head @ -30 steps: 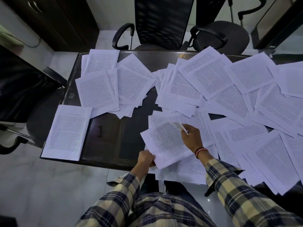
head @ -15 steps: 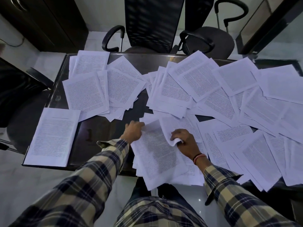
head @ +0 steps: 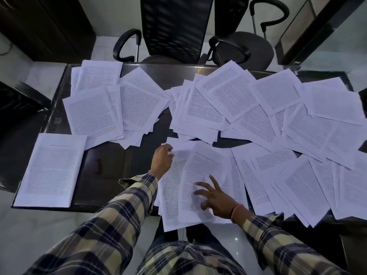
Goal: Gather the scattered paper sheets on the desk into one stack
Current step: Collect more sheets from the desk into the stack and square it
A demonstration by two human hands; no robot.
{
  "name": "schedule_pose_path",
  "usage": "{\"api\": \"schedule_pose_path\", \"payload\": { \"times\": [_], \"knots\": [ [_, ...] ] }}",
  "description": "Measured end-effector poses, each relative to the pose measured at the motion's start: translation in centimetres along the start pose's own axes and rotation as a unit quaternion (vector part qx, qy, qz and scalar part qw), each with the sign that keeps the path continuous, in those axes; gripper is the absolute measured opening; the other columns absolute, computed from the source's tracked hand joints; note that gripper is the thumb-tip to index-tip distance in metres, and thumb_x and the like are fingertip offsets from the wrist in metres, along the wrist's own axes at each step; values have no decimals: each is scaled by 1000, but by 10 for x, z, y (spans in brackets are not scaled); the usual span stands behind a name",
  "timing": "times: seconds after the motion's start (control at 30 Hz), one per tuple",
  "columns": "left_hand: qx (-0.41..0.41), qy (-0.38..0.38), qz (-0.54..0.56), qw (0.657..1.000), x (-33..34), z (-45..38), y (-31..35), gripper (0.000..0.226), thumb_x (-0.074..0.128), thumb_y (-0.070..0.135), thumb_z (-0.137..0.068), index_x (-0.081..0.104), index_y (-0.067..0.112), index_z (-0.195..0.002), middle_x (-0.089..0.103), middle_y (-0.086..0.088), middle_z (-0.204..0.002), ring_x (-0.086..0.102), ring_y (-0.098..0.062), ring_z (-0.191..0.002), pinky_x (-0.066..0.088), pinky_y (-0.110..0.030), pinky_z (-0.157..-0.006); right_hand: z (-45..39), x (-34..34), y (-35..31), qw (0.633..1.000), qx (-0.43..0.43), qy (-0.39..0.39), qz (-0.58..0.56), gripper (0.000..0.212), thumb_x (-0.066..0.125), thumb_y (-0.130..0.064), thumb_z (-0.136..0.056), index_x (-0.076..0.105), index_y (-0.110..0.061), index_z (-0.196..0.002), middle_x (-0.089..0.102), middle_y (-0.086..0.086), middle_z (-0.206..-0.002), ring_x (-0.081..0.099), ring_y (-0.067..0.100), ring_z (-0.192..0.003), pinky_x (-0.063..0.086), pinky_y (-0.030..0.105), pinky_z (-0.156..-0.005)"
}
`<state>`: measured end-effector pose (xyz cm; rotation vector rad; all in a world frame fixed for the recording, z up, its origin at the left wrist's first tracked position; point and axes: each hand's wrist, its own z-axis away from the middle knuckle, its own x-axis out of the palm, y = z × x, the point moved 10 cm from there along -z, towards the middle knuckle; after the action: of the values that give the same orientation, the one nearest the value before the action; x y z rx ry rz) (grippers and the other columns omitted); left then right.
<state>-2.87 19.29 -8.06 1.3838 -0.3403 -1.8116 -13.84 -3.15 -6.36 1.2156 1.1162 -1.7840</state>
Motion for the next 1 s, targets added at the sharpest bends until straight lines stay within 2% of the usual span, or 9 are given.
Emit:
{"api": "schedule_pose_path", "payload": {
  "times": [0.1, 0.2, 0.27, 0.4, 0.53, 0.63, 0.73, 0.9, 1.0],
  "knots": [
    [36, 10, -136, 990, 7, 7, 4, 42, 74, 24, -93, 59, 12, -130, 55, -10, -136, 45, -34, -131, 34, -50, -112, 8, -21, 12, 993, 50, 103, -1, 31, 76, 1, -69, 71, -28, -80, 64, 7, -130, 42, 35, -140, 18, 70, -117],
    [65, 2, -170, 983, 19, 11, 12, 33, 73, 26, -93, 61, 13, -121, 54, -8, -129, 48, -32, -123, 38, -48, -105, 17, -37, 18, 987, 48, 151, 20, 19, 72, -5, -84, 68, -23, -83, 65, 11, -131, 47, 38, -139, 21, 73, -115],
    [22, -13, -52, 998, 21, 14, 10, 13, 60, 24, -101, 63, 11, -102, 62, -7, -108, 60, -29, -102, 47, -41, -85, 15, -33, 12, 992, 1, 114, 47, 17, 74, -13, -87, 67, -26, -80, 66, 8, -131, 45, 36, -142, 21, 74, -115],
    [-163, 79, 213, 960, 7, 44, -14, 58, 31, 56, -107, 55, 9, -82, 60, -4, -79, 55, -16, -72, 43, -33, -66, 8, -15, 10, 996, -52, 14, 74, 30, 84, -4, -72, 70, -30, -76, 58, 6, -145, 31, 35, -152, 27, 72, -114],
    [-163, 93, 32, 982, 10, 74, -32, 69, 26, 74, -100, 60, 17, -117, 59, -4, -119, 54, -26, -110, 48, -46, -96, 9, 11, 25, 994, 13, -82, 67, 70, 79, 13, -62, 67, -26, -119, 44, 9, -158, 22, 40, -154, 28, 71, -114],
    [-229, 135, -19, 964, 13, 96, -50, 74, 33, 72, -99, 49, 11, -137, 45, -14, -142, 43, -36, -130, 40, -57, -107, 20, 5, 54, 987, 157, -32, 23, 75, 72, 14, -62, 56, -22, -126, 53, 14, -145, 46, 42, -135, 49, 63, -101],
    [-308, 108, -35, 945, 24, 113, -60, 83, 44, 73, -95, 39, 7, -145, 36, -17, -150, 37, -41, -137, 36, -61, -110, 54, 5, 95, 908, 410, 37, -78, 54, 74, 0, -72, 56, -11, -122, 55, 18, -126, 56, 39, -113, 58, 51, -79],
    [-316, 83, -17, 945, 43, 115, -48, 79, 65, 64, -88, 40, 6, -135, 40, -18, -140, 42, -38, -128, 41, -56, -106, 126, 27, 116, 628, 742, 50, -230, 58, 56, -44, -98, 46, 4, -129, 46, 27, -131, 48, 43, -117, 50, 52, -88],
    [-273, 50, 2, 961, 52, 106, -31, 71, 70, 54, -88, 43, 7, -133, 41, -15, -137, 41, -37, -126, 38, -54, -107, 124, 35, 117, 599, 753, 53, -269, 72, 57, -57, -95, 42, 4, -130, 42, 26, -134, 45, 43, -119, 48, 51, -92]
  ]
}}
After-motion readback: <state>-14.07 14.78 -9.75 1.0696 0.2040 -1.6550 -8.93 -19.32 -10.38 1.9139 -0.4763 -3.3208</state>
